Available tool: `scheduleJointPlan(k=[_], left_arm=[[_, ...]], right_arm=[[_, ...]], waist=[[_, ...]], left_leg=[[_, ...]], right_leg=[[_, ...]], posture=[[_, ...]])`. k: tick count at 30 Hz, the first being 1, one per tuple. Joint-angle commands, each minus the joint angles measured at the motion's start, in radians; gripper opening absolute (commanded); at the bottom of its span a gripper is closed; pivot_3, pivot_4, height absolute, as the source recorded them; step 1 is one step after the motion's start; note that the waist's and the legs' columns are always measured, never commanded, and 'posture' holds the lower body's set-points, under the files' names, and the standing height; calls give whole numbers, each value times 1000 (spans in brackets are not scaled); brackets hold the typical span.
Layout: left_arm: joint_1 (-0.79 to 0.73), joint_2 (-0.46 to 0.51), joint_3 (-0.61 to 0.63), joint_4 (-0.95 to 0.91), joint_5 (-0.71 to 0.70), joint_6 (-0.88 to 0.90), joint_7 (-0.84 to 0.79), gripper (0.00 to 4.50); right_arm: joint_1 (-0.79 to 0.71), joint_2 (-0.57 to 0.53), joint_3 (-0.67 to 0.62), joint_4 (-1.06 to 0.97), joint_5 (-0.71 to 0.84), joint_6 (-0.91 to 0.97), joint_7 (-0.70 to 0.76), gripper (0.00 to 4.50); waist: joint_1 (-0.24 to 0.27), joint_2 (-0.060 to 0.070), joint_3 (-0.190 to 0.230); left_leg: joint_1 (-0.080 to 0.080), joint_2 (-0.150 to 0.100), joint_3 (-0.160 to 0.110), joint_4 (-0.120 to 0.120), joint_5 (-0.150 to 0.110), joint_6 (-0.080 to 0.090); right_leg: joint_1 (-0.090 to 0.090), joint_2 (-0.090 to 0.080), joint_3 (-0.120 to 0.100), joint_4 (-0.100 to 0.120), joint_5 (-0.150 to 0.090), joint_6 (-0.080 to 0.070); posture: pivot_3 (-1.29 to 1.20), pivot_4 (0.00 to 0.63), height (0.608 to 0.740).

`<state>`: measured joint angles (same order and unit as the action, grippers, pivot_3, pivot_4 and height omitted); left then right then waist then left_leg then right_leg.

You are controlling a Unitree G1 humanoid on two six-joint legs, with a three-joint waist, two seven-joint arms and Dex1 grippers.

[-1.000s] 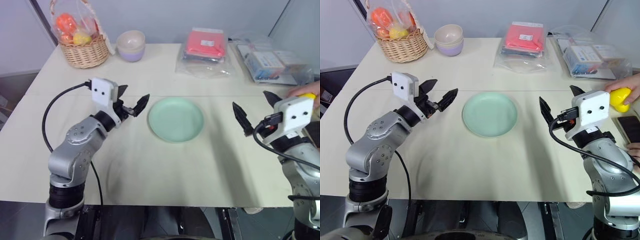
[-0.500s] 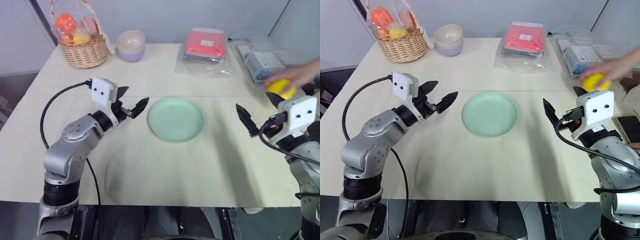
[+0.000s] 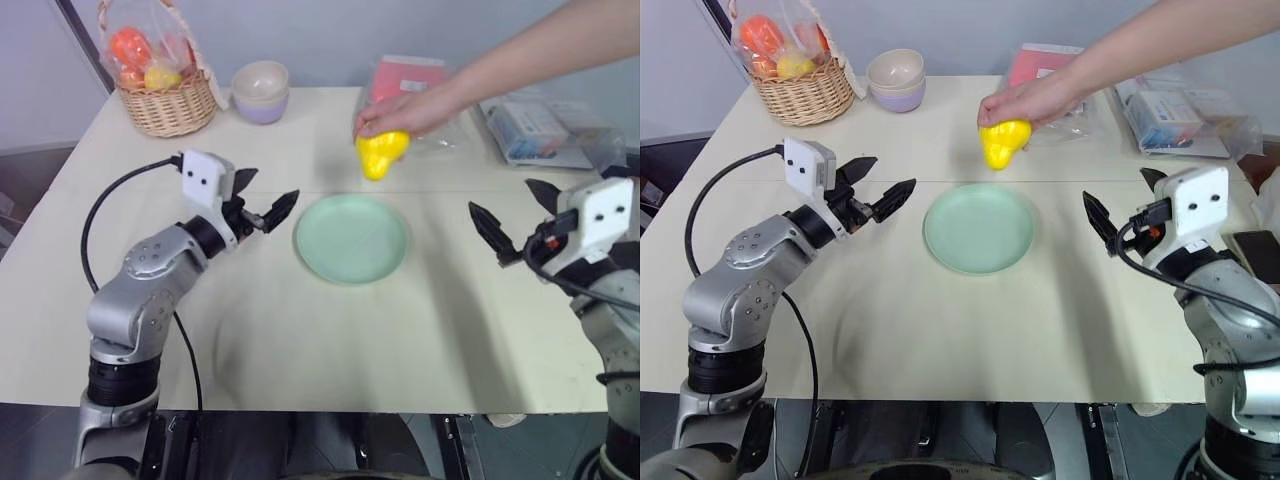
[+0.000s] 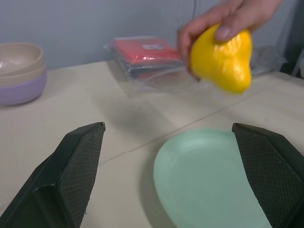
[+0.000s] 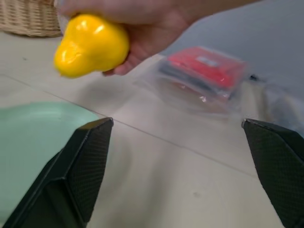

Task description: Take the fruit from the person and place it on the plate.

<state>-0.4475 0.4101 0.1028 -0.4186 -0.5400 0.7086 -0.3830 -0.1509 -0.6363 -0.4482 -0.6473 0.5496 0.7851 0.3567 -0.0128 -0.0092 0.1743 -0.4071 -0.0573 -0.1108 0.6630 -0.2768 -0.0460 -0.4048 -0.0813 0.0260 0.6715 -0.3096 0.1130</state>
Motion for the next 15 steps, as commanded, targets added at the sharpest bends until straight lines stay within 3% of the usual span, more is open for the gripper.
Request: scheduleJointPlan(k=[1, 7, 15], left_arm=[[-41, 5, 30, 13, -21, -16, -17, 4500], [-94, -32, 26, 65, -50, -1, -12, 4500], [-139, -43, 29, 132, -105, 58, -37, 4500]], right_arm=[[-91, -46, -9, -34, 124, 130, -2, 4437], [-201, -61, 24, 5, 174, 185, -13, 4437], [-281, 20, 88, 21, 289, 293, -89, 4437]], waist=[[0, 0, 0], [2, 0, 0], [-4, 0, 0]], left_leg=[[0, 0, 0, 0, 0, 0], [0, 0, 0, 0, 0, 0], [0, 0, 0, 0, 0, 0]], right_leg=[[0, 0, 0, 0, 0, 0], [0, 0, 0, -1, 0, 0], [0, 0, 0, 0, 0, 0]], posture=[[0, 150, 740], [0, 150, 740], [0, 150, 740]])
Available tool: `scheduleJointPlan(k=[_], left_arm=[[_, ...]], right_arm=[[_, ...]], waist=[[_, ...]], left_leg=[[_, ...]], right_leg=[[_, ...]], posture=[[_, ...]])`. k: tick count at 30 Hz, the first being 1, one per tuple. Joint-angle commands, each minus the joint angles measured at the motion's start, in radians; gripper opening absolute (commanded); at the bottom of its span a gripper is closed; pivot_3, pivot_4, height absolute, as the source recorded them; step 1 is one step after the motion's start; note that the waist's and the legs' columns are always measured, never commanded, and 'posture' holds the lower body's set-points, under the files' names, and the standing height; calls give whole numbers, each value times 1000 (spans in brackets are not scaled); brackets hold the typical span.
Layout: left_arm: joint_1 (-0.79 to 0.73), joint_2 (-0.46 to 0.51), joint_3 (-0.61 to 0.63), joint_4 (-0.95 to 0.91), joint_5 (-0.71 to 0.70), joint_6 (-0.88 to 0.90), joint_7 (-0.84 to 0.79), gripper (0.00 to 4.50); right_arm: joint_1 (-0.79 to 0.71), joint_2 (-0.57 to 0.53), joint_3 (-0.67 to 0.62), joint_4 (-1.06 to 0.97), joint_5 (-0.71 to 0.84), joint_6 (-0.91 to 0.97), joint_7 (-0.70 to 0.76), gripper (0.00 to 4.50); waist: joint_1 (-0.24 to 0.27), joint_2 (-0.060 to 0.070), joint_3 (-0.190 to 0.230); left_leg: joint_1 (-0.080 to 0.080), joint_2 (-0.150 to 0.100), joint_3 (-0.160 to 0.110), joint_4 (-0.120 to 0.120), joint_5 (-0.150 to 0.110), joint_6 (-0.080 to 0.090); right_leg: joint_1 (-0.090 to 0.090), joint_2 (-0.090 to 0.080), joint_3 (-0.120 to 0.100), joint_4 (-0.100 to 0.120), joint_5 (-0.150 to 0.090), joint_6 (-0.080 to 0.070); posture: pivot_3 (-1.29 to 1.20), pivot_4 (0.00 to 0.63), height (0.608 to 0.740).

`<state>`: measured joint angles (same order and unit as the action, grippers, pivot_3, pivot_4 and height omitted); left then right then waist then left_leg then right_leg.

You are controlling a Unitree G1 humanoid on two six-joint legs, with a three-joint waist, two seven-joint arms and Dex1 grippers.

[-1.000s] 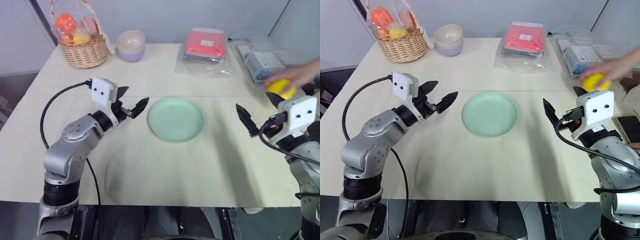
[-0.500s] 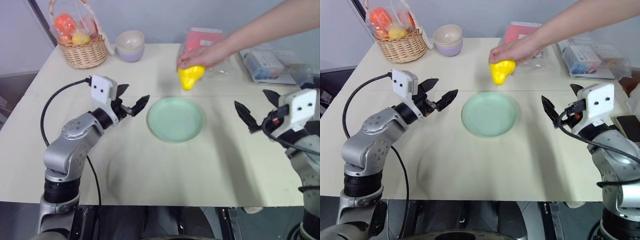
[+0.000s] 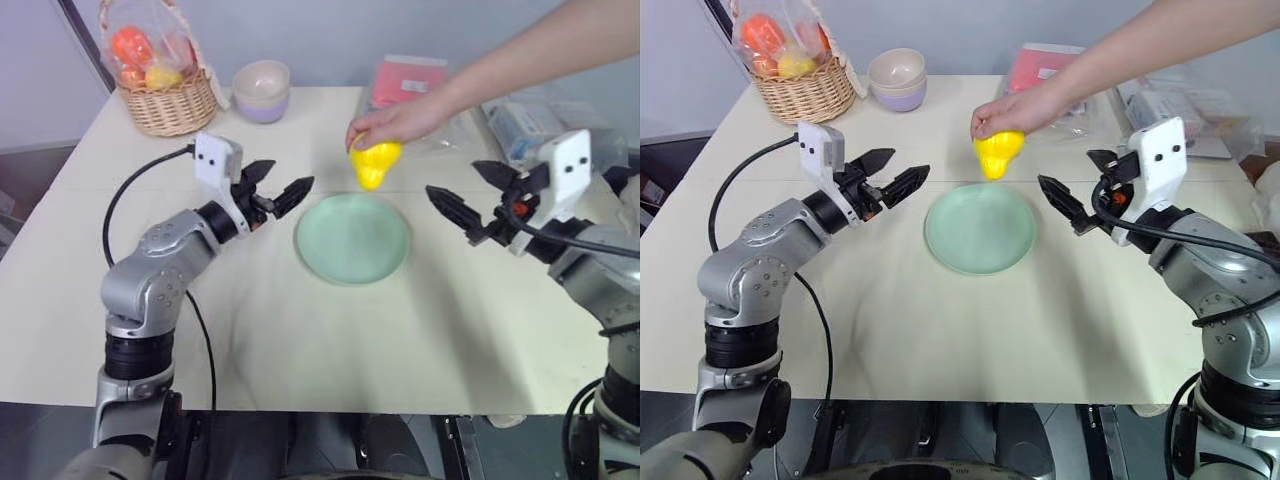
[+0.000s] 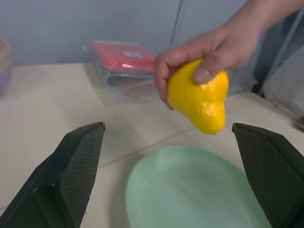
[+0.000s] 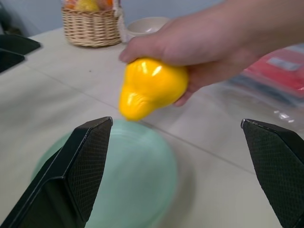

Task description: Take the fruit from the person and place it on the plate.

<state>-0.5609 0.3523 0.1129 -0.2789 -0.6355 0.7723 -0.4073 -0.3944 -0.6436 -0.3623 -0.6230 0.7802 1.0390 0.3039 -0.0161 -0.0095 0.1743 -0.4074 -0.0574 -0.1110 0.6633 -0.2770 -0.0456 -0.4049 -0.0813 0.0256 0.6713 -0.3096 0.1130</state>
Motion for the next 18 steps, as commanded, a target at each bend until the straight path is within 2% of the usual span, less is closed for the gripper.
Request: scheduleJointPlan(k=[1, 10, 18], left_arm=[[-30, 23, 19, -8, -9, -7, -19, 4500], [-29, 100, 27, -53, -1, -13, -35, 4500], [-15, 110, 50, -124, -48, 26, -25, 4500]], right_arm=[[-49, 47, 15, 9, 62, 49, -53, 4437], [-233, 239, 54, 270, 61, 120, -197, 4437], [-370, 326, 58, 458, 48, 142, -235, 4437]], waist=[[-2, 0, 0], [-1, 0, 0], [-1, 0, 0]], left_leg=[[0, 0, 0, 0, 0, 0], [0, 0, 0, 0, 0, 0], [-1, 0, 0, 0, 0, 0]], right_leg=[[0, 0, 0, 0, 0, 0], [-1, 0, 0, 0, 0, 0], [-2, -1, 0, 1, 0, 0]], posture=[[0, 150, 740], [0, 150, 740], [0, 150, 740]])
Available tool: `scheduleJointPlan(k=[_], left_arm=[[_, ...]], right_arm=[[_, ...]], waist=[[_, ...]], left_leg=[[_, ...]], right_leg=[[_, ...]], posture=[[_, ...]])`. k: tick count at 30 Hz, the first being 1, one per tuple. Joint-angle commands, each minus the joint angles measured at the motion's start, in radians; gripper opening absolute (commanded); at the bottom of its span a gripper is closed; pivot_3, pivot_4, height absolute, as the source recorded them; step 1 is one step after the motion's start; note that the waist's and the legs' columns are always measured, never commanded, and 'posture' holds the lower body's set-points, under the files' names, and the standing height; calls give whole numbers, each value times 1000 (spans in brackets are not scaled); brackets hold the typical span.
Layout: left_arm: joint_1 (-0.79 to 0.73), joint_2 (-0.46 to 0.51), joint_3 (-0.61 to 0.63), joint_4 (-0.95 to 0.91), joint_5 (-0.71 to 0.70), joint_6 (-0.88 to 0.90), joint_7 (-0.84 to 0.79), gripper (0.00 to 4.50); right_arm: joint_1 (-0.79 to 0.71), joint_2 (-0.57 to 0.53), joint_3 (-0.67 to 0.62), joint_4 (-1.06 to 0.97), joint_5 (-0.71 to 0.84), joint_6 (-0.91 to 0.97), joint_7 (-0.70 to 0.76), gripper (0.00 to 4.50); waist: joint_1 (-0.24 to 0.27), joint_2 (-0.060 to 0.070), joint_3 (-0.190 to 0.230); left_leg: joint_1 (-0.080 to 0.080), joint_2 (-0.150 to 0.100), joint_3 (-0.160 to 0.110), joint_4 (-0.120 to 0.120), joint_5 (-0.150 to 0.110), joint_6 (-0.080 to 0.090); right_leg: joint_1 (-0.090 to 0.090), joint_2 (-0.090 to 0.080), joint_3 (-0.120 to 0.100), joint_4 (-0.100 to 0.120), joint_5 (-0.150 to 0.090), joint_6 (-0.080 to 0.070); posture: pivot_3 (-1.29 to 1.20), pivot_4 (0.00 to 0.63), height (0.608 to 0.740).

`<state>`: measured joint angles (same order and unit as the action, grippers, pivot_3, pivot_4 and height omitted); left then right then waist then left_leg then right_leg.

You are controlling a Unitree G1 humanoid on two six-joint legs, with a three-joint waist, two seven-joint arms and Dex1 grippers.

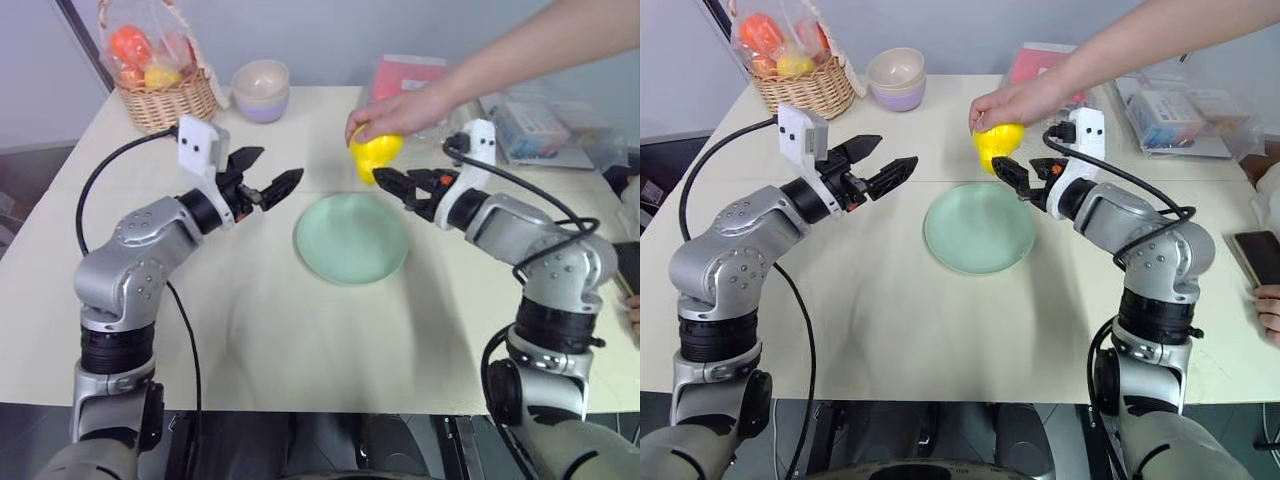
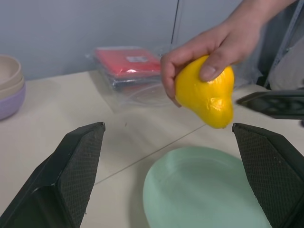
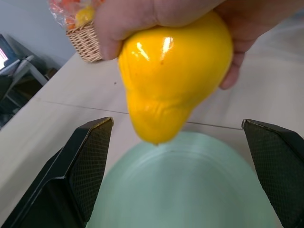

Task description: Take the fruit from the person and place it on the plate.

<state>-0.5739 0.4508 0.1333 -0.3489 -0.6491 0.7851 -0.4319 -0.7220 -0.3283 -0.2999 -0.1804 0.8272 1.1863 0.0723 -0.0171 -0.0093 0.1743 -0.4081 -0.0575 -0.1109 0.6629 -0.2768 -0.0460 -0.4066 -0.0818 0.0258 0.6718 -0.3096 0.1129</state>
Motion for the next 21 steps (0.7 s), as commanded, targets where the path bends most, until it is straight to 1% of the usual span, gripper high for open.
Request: scheduleJointPlan(k=[1, 7, 14, 21], left_arm=[[1, 14, 34, -59, -41, 18, -1, 4500], [23, 39, 46, -88, -87, 53, -10, 4500], [30, 47, 46, -105, -108, 64, 2, 4500], [40, 49, 44, -120, -119, 64, 20, 4500]], right_arm=[[-52, 16, 1, 27, -2, -6, -2, 4437], [-96, 45, 28, 86, -27, -16, 8, 4437], [-126, 75, 68, 173, -81, -70, 44, 4437], [-154, 67, 106, 250, -153, -154, 96, 4437]], waist=[[-1, 0, 0], [-6, 0, 0], [-6, 0, 0], [-5, 0, 0]], left_leg=[[0, 0, 0, 0, 0, 0], [0, 0, 0, 0, 0, 0], [0, 0, 0, 0, 0, 0], [0, 0, 0, 0, 0, 0]], right_leg=[[0, 0, 0, 0, 0, 0], [-1, 0, 0, 1, 0, 0], [-1, 0, 0, 1, 0, 0], [-1, 0, 0, 1, 0, 0]], posture=[[0, 150, 740], [0, 150, 740], [0, 150, 740], [0, 150, 740]])
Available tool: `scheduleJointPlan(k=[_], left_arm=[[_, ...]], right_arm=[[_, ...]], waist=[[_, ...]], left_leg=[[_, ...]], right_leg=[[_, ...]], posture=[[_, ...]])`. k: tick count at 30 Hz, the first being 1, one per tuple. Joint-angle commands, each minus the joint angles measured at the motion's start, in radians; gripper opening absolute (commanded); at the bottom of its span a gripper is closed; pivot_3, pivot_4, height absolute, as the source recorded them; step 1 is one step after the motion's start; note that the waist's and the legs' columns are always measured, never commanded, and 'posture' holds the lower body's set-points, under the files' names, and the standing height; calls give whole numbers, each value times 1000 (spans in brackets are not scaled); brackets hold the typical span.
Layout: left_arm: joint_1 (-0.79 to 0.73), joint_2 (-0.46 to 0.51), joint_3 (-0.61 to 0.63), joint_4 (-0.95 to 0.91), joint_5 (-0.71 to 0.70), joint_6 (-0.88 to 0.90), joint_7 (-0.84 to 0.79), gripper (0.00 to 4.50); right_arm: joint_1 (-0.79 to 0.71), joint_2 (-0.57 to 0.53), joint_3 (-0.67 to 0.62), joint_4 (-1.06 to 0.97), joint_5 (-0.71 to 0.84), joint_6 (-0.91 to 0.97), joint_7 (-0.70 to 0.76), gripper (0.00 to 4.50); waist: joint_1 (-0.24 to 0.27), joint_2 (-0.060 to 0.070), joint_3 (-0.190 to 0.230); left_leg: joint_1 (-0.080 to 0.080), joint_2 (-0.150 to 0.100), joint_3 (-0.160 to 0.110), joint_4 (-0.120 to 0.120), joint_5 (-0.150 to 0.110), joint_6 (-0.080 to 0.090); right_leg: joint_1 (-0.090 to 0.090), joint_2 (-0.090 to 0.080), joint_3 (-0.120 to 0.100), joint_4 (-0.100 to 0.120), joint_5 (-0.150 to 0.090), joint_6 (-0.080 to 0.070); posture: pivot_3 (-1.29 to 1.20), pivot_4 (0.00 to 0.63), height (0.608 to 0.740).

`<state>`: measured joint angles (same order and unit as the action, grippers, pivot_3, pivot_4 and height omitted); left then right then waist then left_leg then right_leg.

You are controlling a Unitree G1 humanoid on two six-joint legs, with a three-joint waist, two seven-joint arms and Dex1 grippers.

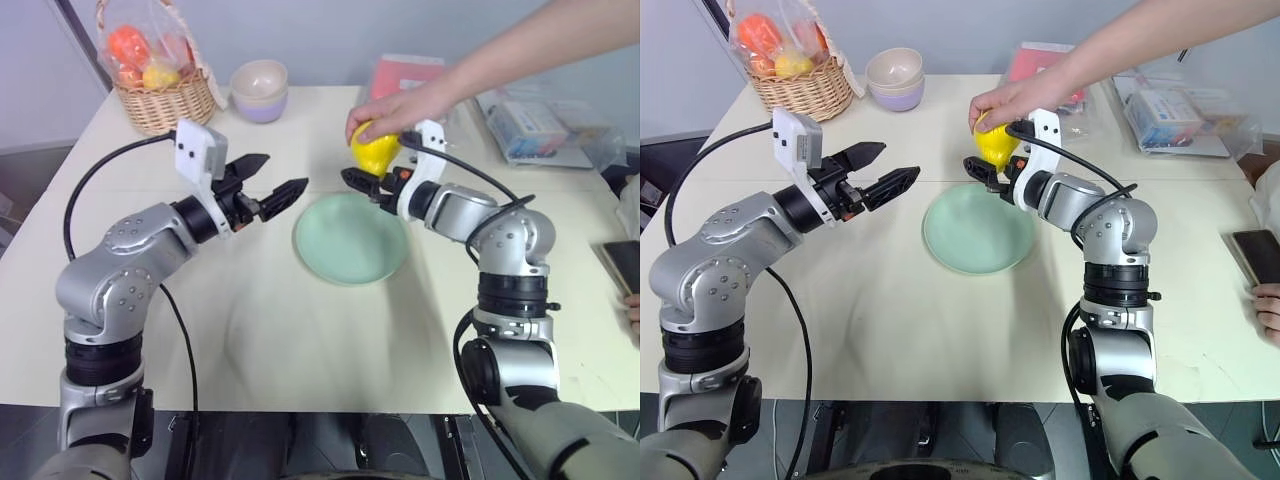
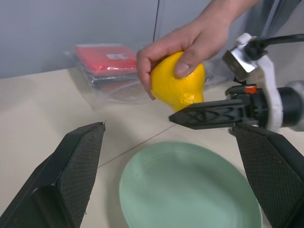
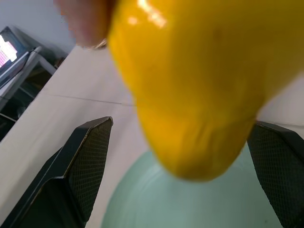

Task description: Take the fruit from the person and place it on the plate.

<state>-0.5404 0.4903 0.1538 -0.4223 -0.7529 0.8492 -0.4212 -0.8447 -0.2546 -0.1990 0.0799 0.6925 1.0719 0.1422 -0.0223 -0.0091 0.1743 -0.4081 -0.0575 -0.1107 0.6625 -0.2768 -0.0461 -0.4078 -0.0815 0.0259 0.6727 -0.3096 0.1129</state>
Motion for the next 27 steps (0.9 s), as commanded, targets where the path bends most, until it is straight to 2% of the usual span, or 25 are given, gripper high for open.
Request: scheduleJointPlan(k=[1, 5, 9, 10, 12, 21, 27], left_arm=[[8, 9, 23, -50, -16, 0, 12, 4500], [10, 4, 19, -56, -18, -5, 20, 4500], [8, 2, 10, -54, -16, -9, 19, 4500], [6, 0, 8, -52, -16, -11, 19, 4500], [3, -3, 3, -49, -14, -13, 17, 4500], [-5, 1, 0, -37, -11, -16, 4, 4500], [9, 46, 35, -28, -44, 21, -18, 4500]], right_arm=[[-35, -9, 6, -4, -24, -46, 32, 4437], [-50, -9, 3, 11, -41, -65, 48, 4437], [-66, -11, 2, 12, -56, -77, 64, 2669], [-71, -13, 0, 13, -58, -78, 67, 2030], [-78, -17, -3, 13, -63, -82, 72, 1600], [-70, -18, 0, -36, -75, -58, 74, 1571], [90, -51, 117, -238, -129, -19, 64, 1571]], waist=[[0, 0, 0], [0, 0, 0], [0, 0, 0], [0, 0, 0], [0, 0, 0], [1, 0, 0], [1, 0, 0]], left_leg=[[0, 0, 0, 0, 0, 0], [0, 0, 0, 0, 0, 0], [0, 0, 0, 0, 0, 0], [0, 0, 0, 0, 0, 0], [0, 0, 0, 0, 0, 0], [0, 0, 0, 0, 0, 0], [0, 0, 0, -1, 0, 0]], right_leg=[[0, 0, 0, 0, 0, 0], [0, 0, 0, 0, 0, 0], [0, 0, 0, 0, 0, 0], [0, 0, 0, 0, 0, 0], [0, 0, 0, 0, 0, 0], [0, 0, 0, 0, 0, 0], [0, 0, 0, -1, 0, 0]], posture=[[0, 150, 740], [0, 150, 740], [0, 150, 740], [0, 150, 740], [0, 150, 740], [0, 150, 740], [0, 150, 740]])
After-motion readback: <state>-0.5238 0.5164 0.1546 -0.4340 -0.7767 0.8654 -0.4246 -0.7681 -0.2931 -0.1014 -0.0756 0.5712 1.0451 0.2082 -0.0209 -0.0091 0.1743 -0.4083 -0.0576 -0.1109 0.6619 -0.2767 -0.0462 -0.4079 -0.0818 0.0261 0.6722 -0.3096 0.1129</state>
